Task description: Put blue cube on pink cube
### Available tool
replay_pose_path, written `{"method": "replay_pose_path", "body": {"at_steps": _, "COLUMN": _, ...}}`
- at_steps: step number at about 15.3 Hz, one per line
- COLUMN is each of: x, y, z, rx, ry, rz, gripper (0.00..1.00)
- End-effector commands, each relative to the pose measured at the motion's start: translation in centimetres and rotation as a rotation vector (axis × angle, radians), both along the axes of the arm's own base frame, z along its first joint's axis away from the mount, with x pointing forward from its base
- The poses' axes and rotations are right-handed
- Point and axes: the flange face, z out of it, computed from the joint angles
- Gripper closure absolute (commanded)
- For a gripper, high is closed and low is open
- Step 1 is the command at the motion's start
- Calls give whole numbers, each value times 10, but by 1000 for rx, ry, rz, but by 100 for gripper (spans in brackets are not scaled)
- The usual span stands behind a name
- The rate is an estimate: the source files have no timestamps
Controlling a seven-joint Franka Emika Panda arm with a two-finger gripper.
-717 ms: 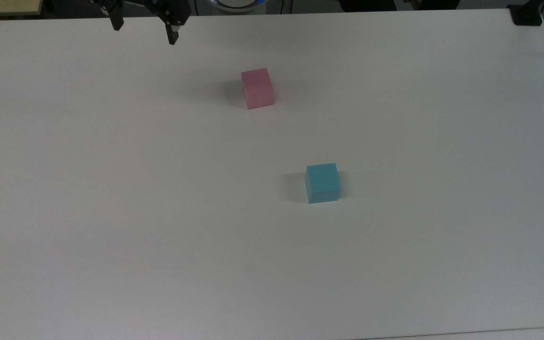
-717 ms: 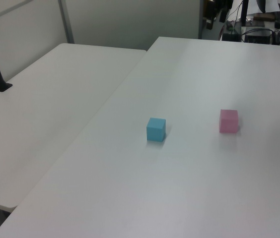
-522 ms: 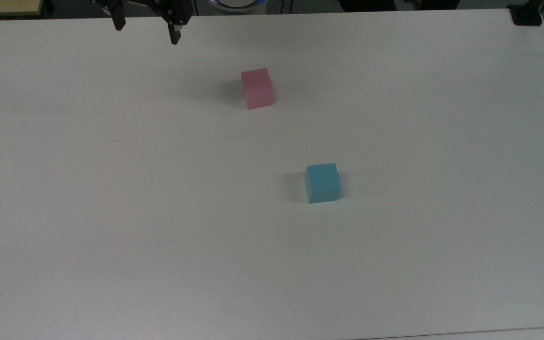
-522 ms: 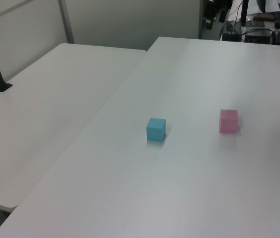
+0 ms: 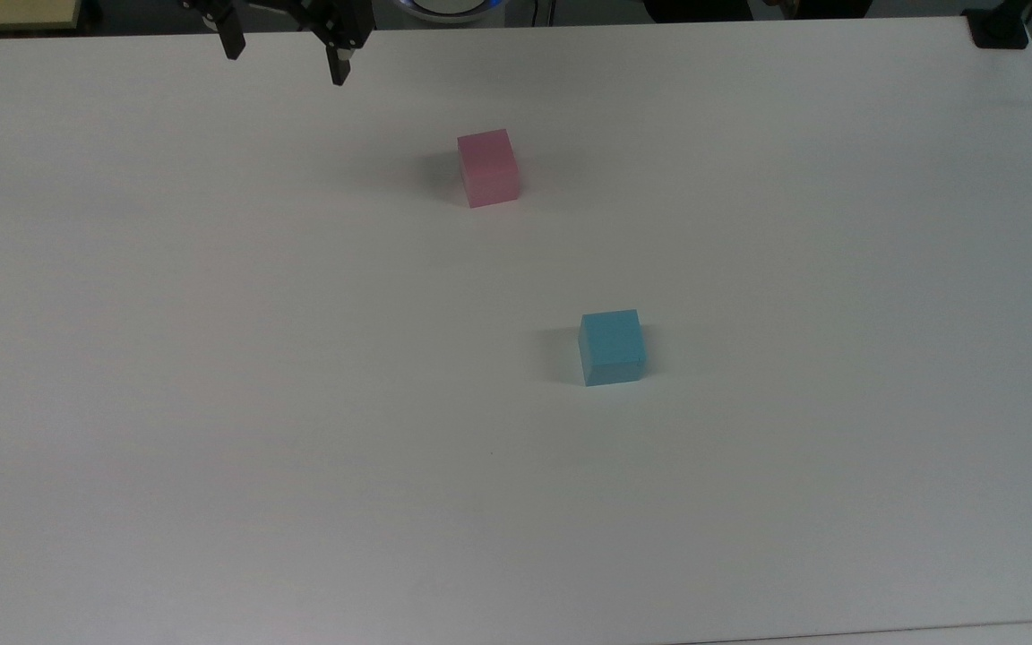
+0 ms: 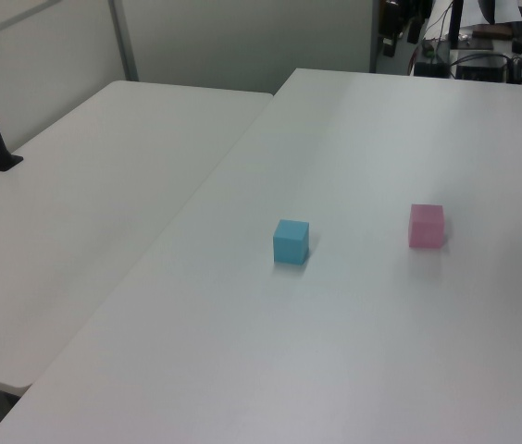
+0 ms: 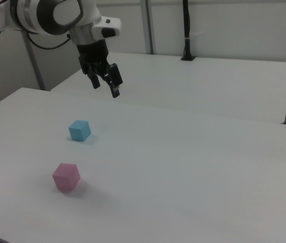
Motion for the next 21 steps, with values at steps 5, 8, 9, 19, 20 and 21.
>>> {"method": "replay_pose_path", "body": {"at_steps": 5, "x": -6, "y": 5, "z": 1, "rx": -12, "ry": 11, "rz": -8, "gripper": 0}}
{"method": "replay_pose_path", "body": {"at_steps": 8, "x": -5, "y": 5, "z": 0, "rx": -12, "ry": 12, "rz": -8, "gripper": 0}}
{"method": "replay_pose_path", "body": {"at_steps": 9, "x": -5, "y": 5, "z": 0, "rx": -12, "ry": 12, "rz": -8, "gripper": 0}}
{"method": "replay_pose_path", "body": {"at_steps": 19, "x": -4, "y": 12, "z": -1, "rx": -12, "ry": 14, "rz": 3, "gripper": 0}}
{"method": "replay_pose_path", "body": {"at_steps": 20, "x": -3, "y": 12, "z": -2, "rx": -12, "ry": 15, "rz": 4, "gripper": 0}}
{"method": "replay_pose_path", "body": {"at_steps": 21, "x": -3, "y": 13, "z": -2, "rx": -12, "ry": 15, "rz": 4, "gripper": 0}}
